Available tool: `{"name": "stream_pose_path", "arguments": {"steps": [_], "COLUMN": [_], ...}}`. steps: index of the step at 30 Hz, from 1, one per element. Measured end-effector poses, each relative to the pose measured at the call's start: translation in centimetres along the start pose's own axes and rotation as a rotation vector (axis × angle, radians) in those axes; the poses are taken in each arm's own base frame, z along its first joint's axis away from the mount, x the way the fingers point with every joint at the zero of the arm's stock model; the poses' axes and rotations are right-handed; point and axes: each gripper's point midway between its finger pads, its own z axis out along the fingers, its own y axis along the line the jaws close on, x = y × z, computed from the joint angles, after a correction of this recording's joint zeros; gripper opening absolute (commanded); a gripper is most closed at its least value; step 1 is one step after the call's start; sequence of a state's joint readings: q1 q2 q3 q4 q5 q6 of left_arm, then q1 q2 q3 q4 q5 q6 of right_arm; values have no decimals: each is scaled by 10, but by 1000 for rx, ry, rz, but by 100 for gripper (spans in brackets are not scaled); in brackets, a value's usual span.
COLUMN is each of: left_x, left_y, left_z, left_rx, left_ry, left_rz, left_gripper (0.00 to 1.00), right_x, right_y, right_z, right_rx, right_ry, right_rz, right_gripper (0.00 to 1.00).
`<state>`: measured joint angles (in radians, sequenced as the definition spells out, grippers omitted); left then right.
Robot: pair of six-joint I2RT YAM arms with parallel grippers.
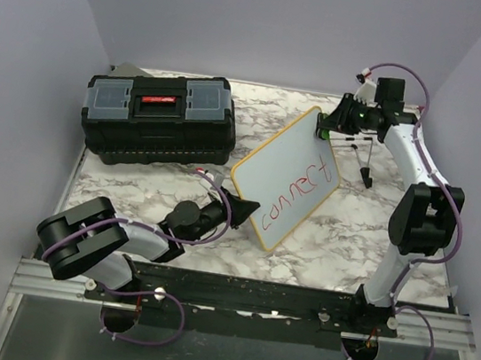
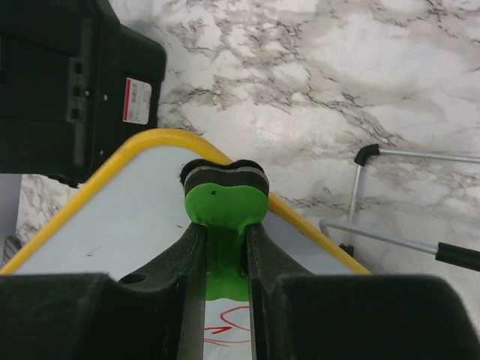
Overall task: Erase the whiteboard
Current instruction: Erase the whiteboard at the center of the board.
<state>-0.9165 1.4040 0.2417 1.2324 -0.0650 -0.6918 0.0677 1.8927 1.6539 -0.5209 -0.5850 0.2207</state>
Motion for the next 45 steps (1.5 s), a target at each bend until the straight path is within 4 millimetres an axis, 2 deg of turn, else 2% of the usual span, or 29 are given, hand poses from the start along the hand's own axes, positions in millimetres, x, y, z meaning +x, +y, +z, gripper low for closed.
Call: {"name": "stream_pose_path", "arguments": {"steps": [5, 9, 12, 17, 20, 27, 31, 35, 37, 41, 43, 45], "left_x": [0, 1, 1, 1, 1, 1, 1, 1, 2, 2, 2, 3], "left_y": [-1, -1, -2, -3, -3, -2, -2, -2, -2, 1, 1, 1], "left_z": [2, 2, 2, 2, 2, 2, 3, 4, 4, 4, 4, 4], "left_rx": [5, 5, 7, 6, 6, 5, 7, 3, 0, -13, -14, -14], "left_ry": [3, 5, 7, 7, 7, 9, 8, 11, 13, 15, 16, 19], "left_rz": [0, -2, -12, -25, -30, -21, -10, -14, -25, -56, -56, -49], "left_gripper": [0, 0, 0, 0, 0, 0, 0, 0, 0, 0, 0, 0], "right_x": [-15, -13, 0, 40, 56, 52, 29, 17, 21, 43, 52, 52], "right_y": [19, 17, 7, -26, -39, -37, -23, 8, 29, 63, 67, 64], "right_z": [1, 3, 6, 4, 2, -2, 3, 13, 19, 24, 20, 15], "right_rx": [-33, -23, -1, 60, 84, 83, 51, 4, -29, -72, -58, -19], "right_ry": [-28, -25, -8, 64, 98, 115, 91, 79, 88, 115, 114, 88], "right_rz": [-11, 2, 17, 85, 104, 78, 40, -54, -122, -240, -268, -285], "right_gripper": [1, 1, 1, 1, 1, 1, 1, 1, 1, 1, 1, 1]}}
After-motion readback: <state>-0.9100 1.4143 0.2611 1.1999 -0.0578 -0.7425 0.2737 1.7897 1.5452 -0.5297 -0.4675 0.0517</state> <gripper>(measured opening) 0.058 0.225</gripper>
